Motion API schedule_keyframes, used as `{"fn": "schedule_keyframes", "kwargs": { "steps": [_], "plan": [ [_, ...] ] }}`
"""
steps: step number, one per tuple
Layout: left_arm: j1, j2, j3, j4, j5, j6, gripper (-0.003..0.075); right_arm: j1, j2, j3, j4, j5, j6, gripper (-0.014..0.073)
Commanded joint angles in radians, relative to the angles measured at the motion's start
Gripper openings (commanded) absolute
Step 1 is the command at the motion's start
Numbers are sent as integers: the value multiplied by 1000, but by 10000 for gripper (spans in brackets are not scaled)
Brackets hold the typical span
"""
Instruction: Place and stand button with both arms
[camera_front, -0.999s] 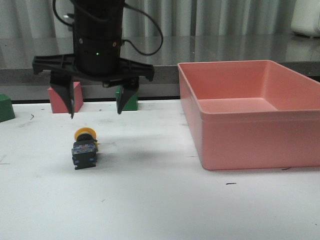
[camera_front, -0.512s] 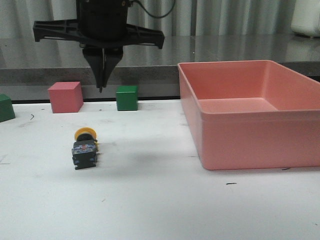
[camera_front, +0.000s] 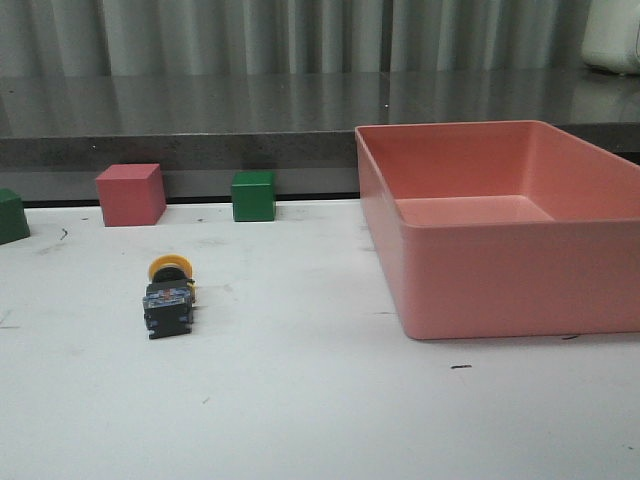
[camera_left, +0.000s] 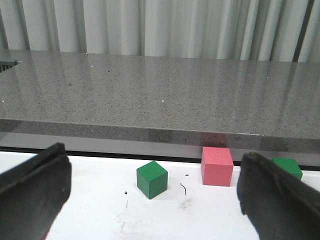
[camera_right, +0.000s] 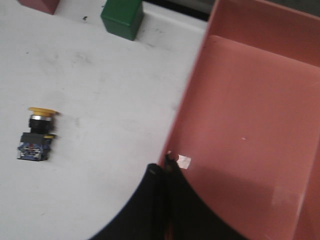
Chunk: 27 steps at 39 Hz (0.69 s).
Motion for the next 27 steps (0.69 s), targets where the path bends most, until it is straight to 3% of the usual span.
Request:
{"fn": "schedule_keyframes", "kwargs": {
  "steps": [1,5,12,27],
  "plan": [
    [-5,11,-39,0,-78,-7,637,-70,-114,38,-11,95,-29,-60],
    [-5,11,-39,0,-78,-7,637,-164,-203,150,-11,78,-29,-60],
    [-5,11,-39,0,-78,-7,637,-301,-449,514,-11,-104,-28,-60],
    [-5,11,-39,0,-78,-7,637,-307,-818,1029,-11,-390,-28,-60]
  ]
}}
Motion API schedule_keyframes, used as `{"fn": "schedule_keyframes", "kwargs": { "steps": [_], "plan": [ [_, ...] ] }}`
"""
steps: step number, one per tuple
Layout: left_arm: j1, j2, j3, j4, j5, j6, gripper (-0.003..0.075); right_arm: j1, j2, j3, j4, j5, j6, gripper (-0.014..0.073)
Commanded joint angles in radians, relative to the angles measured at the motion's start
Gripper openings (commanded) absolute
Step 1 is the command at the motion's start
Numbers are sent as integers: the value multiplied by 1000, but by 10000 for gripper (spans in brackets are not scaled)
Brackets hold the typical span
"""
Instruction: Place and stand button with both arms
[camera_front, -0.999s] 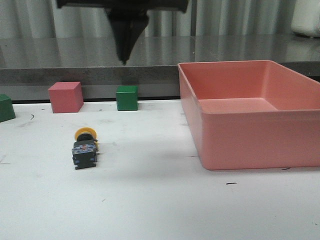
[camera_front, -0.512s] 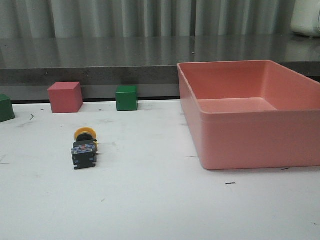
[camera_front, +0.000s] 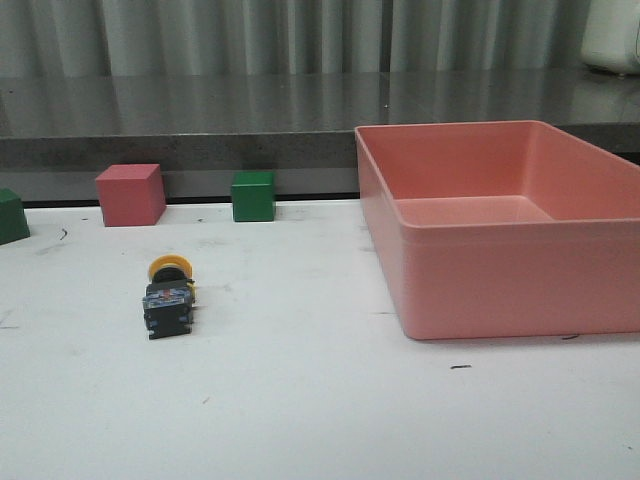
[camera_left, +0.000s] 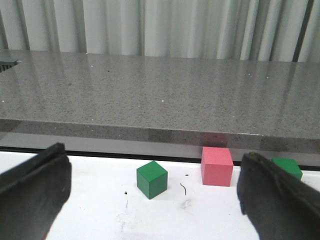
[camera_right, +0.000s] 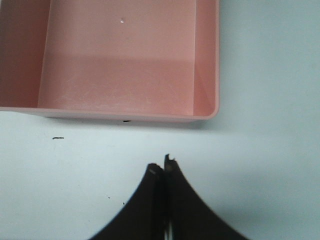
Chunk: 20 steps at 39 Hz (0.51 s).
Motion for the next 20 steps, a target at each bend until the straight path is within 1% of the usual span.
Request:
{"fn": "schedule_keyframes", "kwargs": {
  "steps": [1,6,14,20],
  "plan": [
    [-5,11,-39,0,-78,-7,637,-6,-115,90,-9,-154,-13,-60],
    [-5,11,-39,0,-78,-7,637,-6,-263,251,-17,-307,-13,-60],
    [-5,11,-39,0,-78,-7,637,-6,-504,484,-31,-491,-13,-60],
    [-5,11,-39,0,-78,-7,637,-6,-680,576,-32,-595,-13,-60]
  ]
}}
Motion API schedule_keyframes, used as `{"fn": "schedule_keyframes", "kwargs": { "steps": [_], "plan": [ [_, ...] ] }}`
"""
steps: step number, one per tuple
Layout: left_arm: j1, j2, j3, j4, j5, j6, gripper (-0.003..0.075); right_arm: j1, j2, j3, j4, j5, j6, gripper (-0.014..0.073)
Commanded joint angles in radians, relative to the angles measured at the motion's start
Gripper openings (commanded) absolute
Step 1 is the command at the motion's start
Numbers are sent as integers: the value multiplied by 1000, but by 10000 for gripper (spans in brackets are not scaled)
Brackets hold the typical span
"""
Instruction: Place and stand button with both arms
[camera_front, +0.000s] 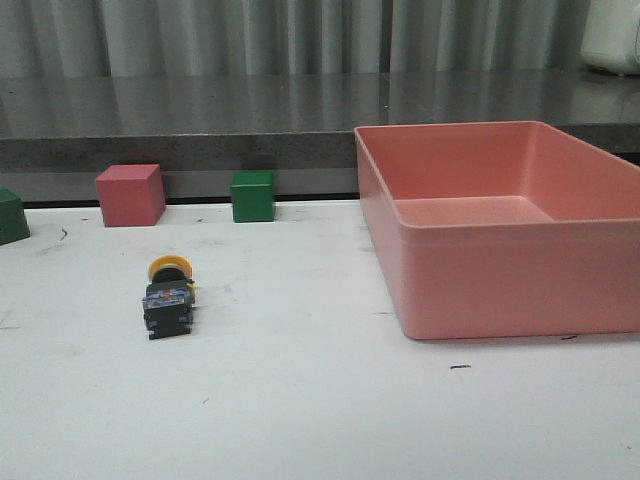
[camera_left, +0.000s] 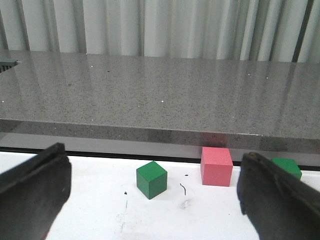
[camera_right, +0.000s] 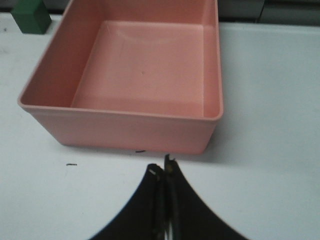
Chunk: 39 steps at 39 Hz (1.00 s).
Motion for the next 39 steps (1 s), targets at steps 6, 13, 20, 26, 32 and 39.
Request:
{"fn": "schedule_keyframes", "kwargs": {
  "steps": [6,13,20,26,32,39],
  "plan": [
    [-5,11,-39,0,-80,-7,637,-6,-170,22,-24,-149,-11,-60],
    [-5,16,-39,-41,-90,-9,637,-6,-183,22,-24,-148,-11,-60],
    [-5,91,-67,-66,-70,-9,637,-6,-183,22,-24,-148,-11,-60],
    [-25,211,-155,-88,19,-9,637,-6,-183,22,-24,-148,-11,-60],
    [-122,335,-251,-88,132,11,637,-6,-183,22,-24,-148,-11,-60],
    [-264,486,-360,-86,228,18,637,-6,-183,22,-24,-148,-11,-60]
  ]
}}
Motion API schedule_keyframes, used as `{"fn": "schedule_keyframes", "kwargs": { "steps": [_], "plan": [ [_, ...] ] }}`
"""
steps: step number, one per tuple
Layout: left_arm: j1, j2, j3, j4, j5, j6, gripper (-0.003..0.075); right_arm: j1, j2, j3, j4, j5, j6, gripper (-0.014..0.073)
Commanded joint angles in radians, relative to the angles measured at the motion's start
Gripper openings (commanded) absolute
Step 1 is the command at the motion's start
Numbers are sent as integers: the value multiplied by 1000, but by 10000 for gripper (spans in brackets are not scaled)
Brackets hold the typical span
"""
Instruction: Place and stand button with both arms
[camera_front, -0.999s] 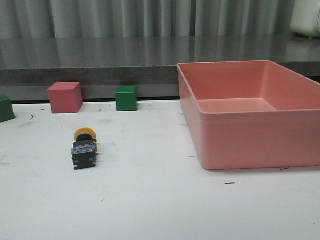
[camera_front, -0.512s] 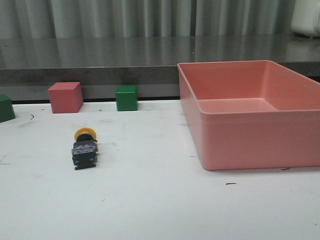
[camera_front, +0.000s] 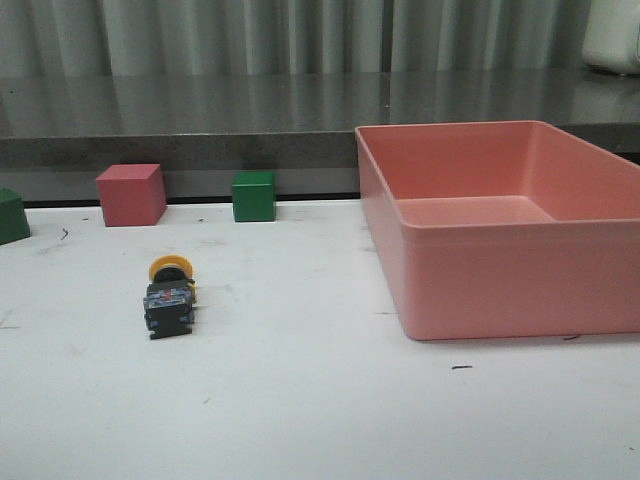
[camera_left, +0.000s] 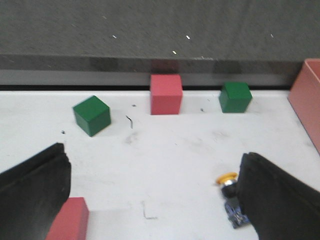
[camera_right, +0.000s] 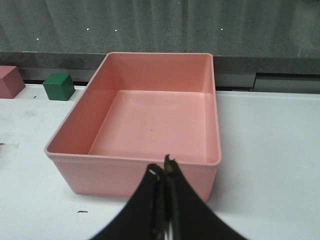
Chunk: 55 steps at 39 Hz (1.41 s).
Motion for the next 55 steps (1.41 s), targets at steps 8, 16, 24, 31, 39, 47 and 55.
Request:
{"fn": "schedule_keyframes", "kwargs": {
  "steps": [8,16,24,31,39,47,55],
  "plan": [
    [-168,241,-204,-11,81,6,637,-6,10,-26,-21,-82,-9,-60],
    [-242,465,-424,-11,302,6,637,-6,10,-26,-21,-82,-9,-60],
    [-262,699,-645,-17,598,-7,637,-6,10,-26,-21,-82,-9,-60],
    [-262,865,-779,-24,742,-36,637,-6,10,-26,-21,-82,-9,-60],
    [-262,997,-846,-57,742,-95,637,-6,10,-26,-21,-82,-9,-60],
    [-262,1101,-879,-57,742,-111,637,-6,10,-26,-21,-82,-9,-60],
    [-258,1155,-891,-57,700,-134,638,-6,10,-26,-21,-82,-9,-60]
  ]
}}
